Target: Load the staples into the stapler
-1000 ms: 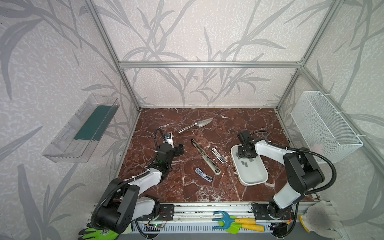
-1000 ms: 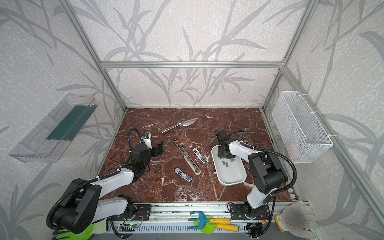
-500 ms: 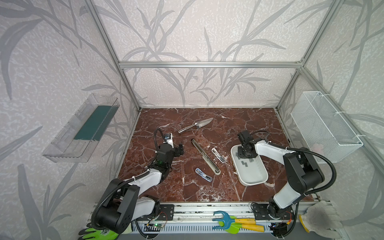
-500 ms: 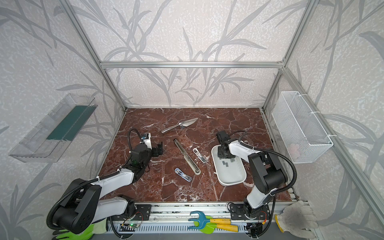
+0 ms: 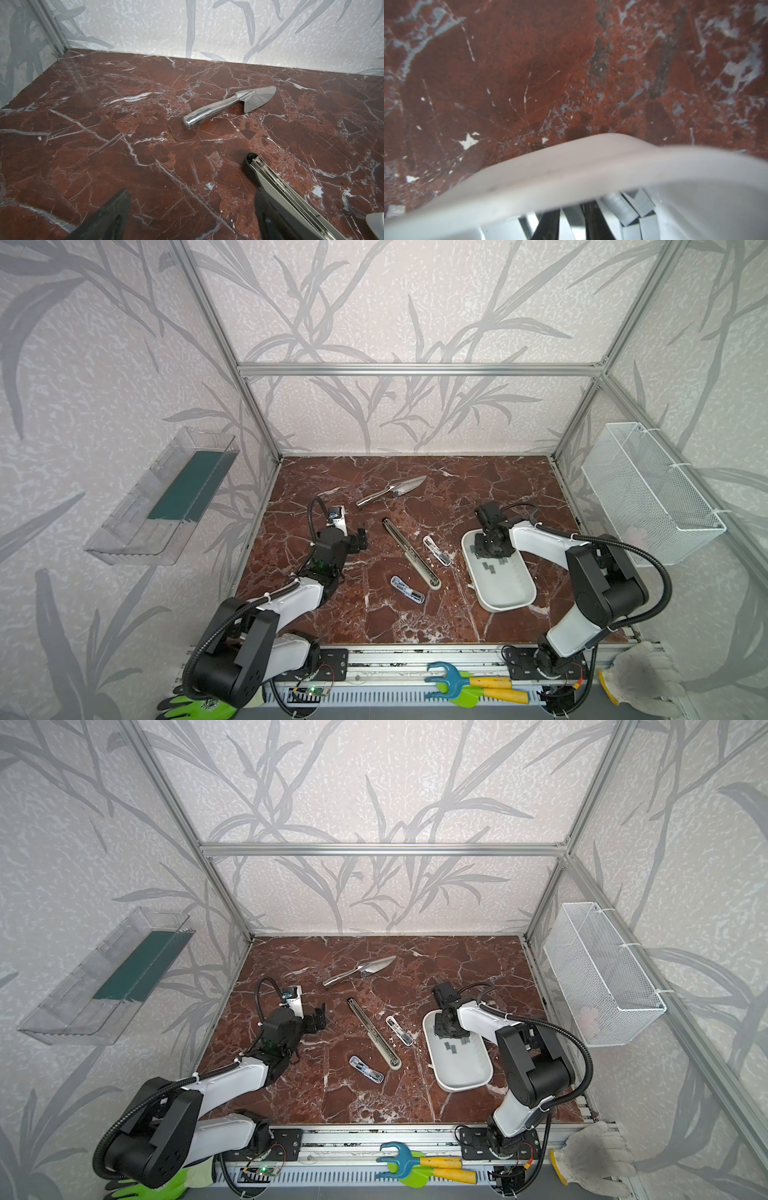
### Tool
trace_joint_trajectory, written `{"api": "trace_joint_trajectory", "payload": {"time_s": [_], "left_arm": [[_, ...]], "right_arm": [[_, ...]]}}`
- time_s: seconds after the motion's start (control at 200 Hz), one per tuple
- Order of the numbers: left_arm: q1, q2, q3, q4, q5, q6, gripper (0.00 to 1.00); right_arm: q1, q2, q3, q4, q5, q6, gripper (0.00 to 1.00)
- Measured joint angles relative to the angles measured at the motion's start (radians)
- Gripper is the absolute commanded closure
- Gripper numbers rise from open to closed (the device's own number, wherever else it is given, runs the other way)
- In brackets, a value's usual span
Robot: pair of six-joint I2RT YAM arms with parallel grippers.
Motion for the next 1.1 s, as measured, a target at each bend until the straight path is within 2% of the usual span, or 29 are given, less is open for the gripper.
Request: {"api": "trace_joint_trajectory", "payload": {"time_s": [0.755, 0.9, 1.1], "left_arm": [[0.000, -0.011, -0.010, 0.011, 0.018, 0.000, 0.07], [0.000, -0.011, -0.011, 0.014, 0.026, 0.002, 0.06], [0.000, -0.011, -0.019, 0.034, 0.053, 0.008, 0.06]], "right_arm": [[0.013, -0.043, -0.039, 0.004, 0.053, 0.036, 0.86], [0.021, -0.116, -0.044, -0.003, 0.074, 0.027, 0.89], [0.042, -0.287, -0.065, 0.026, 0.095, -0.001, 0.90]]}}
